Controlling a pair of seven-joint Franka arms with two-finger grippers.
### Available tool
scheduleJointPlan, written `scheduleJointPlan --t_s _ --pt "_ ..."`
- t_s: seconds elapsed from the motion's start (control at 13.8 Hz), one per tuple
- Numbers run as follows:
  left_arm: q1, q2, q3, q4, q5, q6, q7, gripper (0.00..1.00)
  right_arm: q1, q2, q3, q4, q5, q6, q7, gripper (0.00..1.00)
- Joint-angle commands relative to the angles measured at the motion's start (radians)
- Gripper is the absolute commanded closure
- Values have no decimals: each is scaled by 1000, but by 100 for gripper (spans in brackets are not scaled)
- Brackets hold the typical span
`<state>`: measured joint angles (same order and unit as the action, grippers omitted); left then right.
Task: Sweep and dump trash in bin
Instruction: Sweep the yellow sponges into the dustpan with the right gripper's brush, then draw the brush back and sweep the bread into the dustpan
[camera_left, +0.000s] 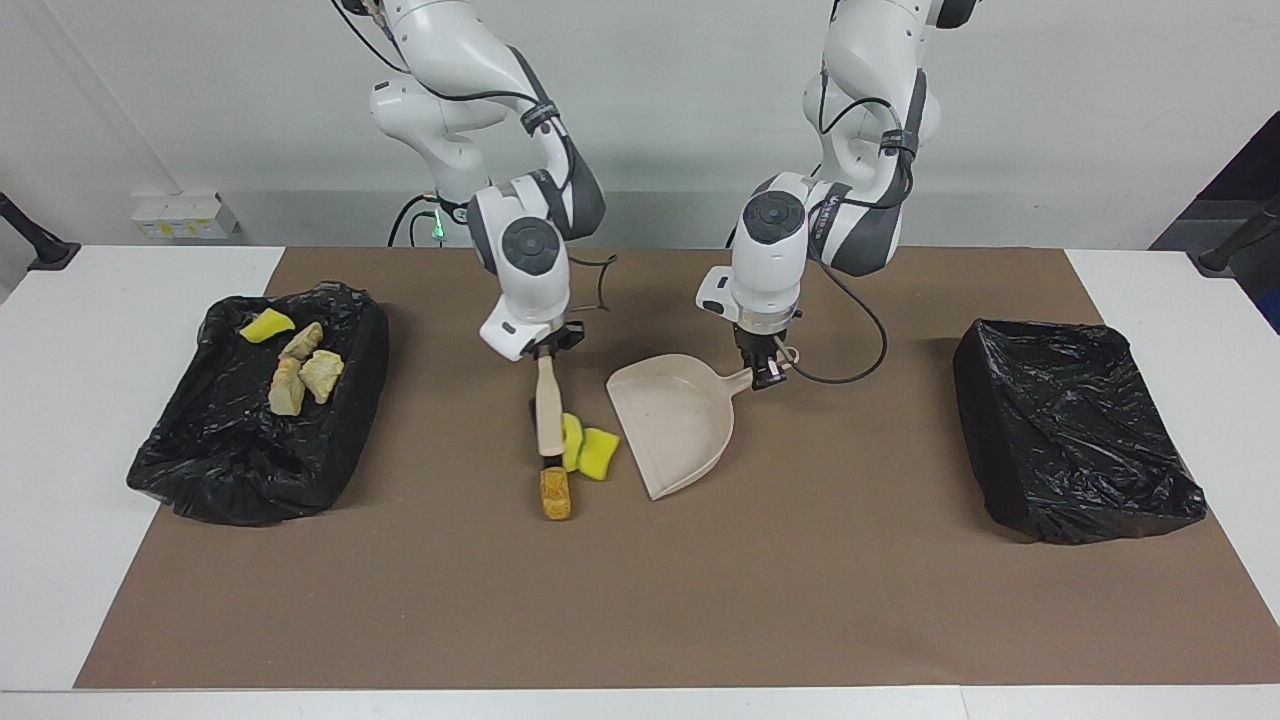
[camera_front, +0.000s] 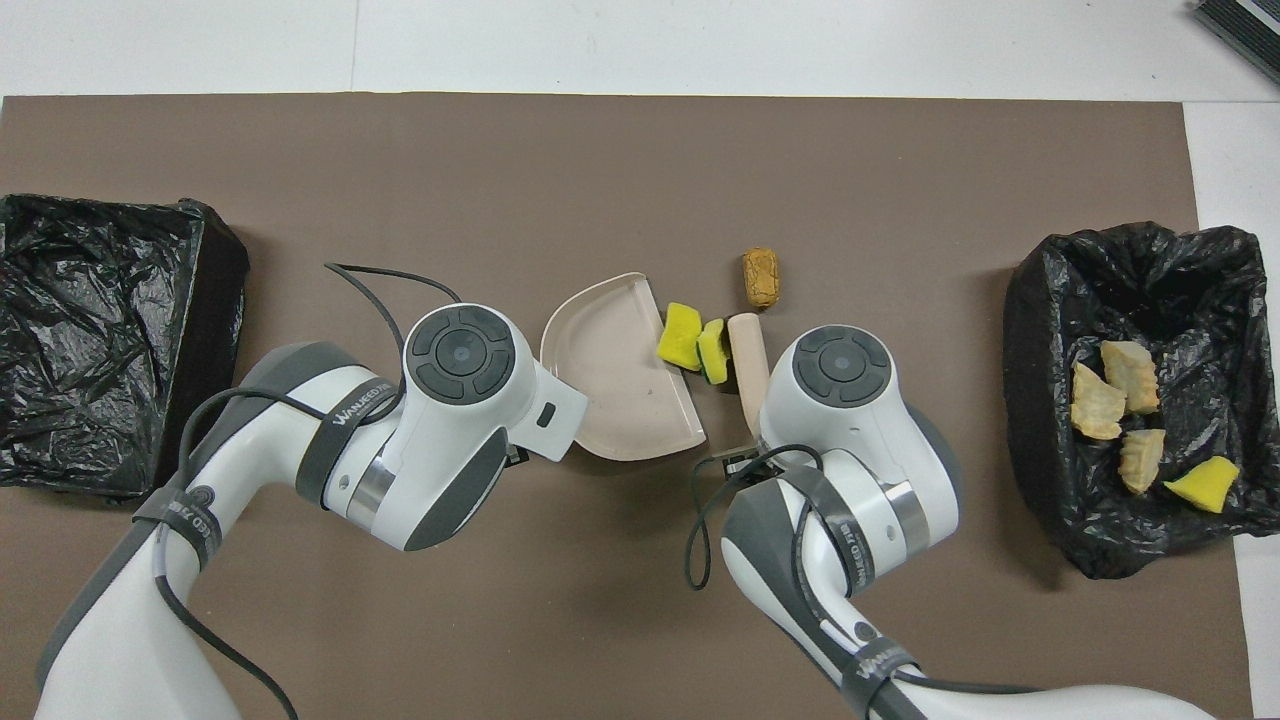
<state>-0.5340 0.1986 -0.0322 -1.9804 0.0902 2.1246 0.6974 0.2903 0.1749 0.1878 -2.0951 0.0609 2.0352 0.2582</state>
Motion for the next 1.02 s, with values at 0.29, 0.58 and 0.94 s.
scheduleJointPlan --t_s 0.29,0.58,0.94 --pt "2 -36 6 -51 17 35 1 100 -29 -14 18 130 123 -146 -149 100" --pt "3 -34 6 -52 16 49 -1 100 -115 -28 13 211 42 -248 -154 100" --pt "3 -36 6 -58 16 64 -4 100 -189 1 15 216 -180 -201 -154 100"
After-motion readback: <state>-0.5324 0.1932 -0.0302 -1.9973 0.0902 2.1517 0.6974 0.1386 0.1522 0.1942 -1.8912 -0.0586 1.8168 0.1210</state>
